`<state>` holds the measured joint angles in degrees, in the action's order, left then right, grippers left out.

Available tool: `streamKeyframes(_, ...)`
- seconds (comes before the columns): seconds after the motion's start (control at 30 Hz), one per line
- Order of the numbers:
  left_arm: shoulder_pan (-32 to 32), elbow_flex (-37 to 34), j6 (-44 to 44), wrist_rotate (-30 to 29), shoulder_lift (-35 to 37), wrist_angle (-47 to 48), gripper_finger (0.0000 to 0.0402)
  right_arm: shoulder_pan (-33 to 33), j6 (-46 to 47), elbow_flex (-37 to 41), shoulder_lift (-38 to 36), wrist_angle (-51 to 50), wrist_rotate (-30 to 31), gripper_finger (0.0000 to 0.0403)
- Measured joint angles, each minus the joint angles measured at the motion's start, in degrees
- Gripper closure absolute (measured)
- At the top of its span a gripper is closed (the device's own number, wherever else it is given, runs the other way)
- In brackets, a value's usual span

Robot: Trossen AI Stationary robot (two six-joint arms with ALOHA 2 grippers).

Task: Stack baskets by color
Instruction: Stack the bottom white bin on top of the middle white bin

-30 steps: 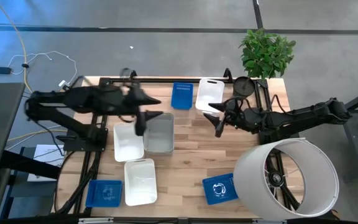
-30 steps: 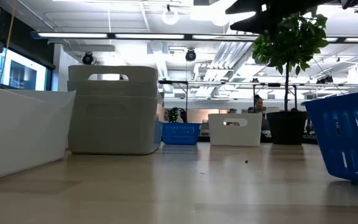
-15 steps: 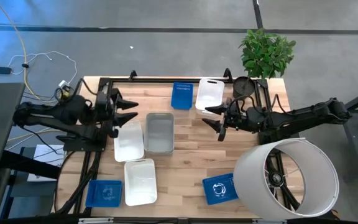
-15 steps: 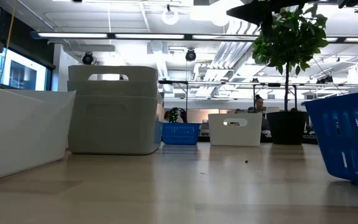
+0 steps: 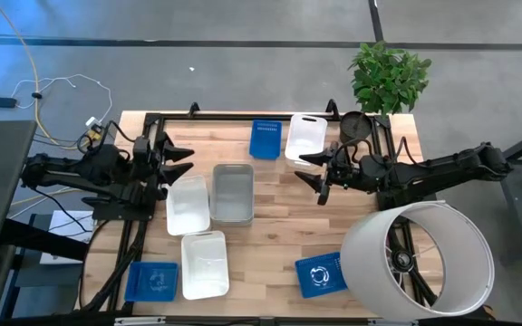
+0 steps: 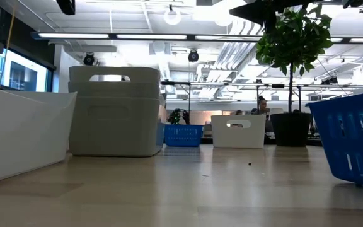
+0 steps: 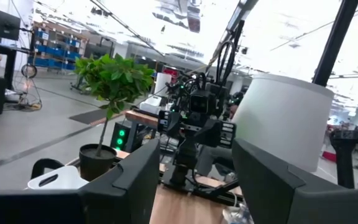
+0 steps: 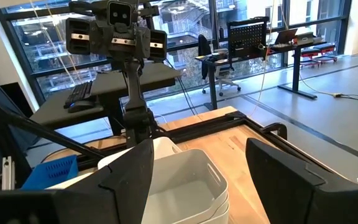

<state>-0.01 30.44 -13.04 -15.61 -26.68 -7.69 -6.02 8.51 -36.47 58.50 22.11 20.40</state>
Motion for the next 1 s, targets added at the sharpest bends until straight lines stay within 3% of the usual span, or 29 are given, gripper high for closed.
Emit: streamKeyframes(1.0,0.00,-0.02,2.75,-1.11,-0.02,0.12,0.0213,-0.02,-0.06,0.00,-0.01,-1.49,0.00,0.0160)
